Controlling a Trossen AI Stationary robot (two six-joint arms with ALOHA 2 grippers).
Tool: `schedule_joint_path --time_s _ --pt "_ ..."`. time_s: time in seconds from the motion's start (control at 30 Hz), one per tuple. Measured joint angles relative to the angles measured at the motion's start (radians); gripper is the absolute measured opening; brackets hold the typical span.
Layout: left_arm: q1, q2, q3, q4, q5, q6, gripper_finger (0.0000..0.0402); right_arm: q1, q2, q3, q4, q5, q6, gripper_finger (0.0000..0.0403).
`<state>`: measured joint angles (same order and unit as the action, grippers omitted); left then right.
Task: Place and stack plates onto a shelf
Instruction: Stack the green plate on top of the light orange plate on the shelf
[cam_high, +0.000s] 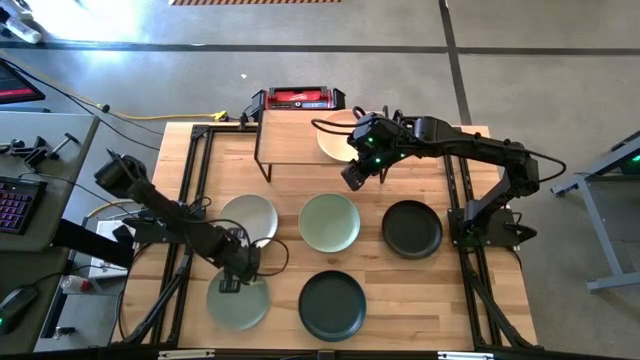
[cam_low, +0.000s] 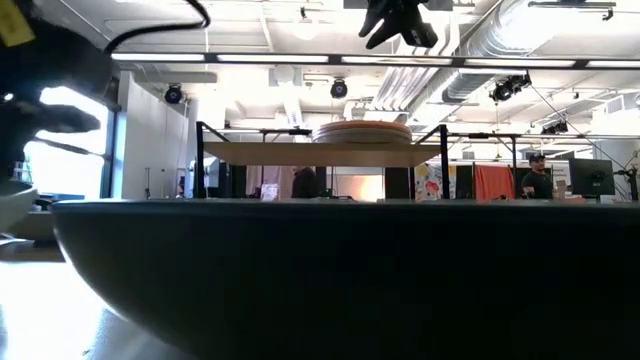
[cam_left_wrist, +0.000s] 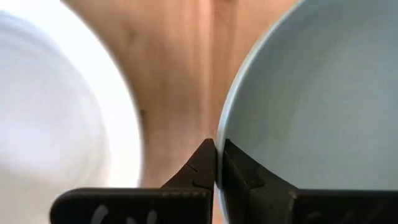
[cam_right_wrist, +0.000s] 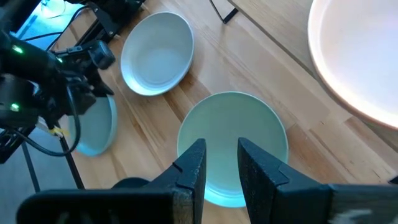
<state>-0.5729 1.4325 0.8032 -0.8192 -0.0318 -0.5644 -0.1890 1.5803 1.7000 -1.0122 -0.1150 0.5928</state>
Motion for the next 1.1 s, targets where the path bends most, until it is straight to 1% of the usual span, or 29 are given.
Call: schedule_joint_path --time_s 0.37,0.6,0.73,0.87,0.97,1.1 --pt "0.077 -0.119 0.11 -0.246 -0.138 0.0 0.0001 0.0 0.0 0.0 0.0 0.0 -0.022 0.0071" --pt "0.156 -0.176 0.15 -0.296 -0.243 -0.007 0.0001 0.0 0.0 0.0 -0.001 0.0 -0.044 0.0071" --pt "0.207 -0.194 0.164 -0.302 -0.268 0.008 0.0001 0.008 0.0 0.0 -0.012 0.003 -0.052 0.0071" --pt "0.258 -0.207 0.194 -0.305 -0.298 0.01 0.0001 0.028 0.0 0.0 -0.016 0.048 -0.052 0.0073" --pt "0.293 -0.21 0.233 -0.313 -0.357 0.026 0.0001 0.043 0.003 0.0 -0.016 0.072 -0.024 0.0084" --pt "0.347 -0.21 0.29 -0.346 -0.425 0.055 0.0001 0.06 0.016 0.0 -0.014 0.086 0.015 0.0113"
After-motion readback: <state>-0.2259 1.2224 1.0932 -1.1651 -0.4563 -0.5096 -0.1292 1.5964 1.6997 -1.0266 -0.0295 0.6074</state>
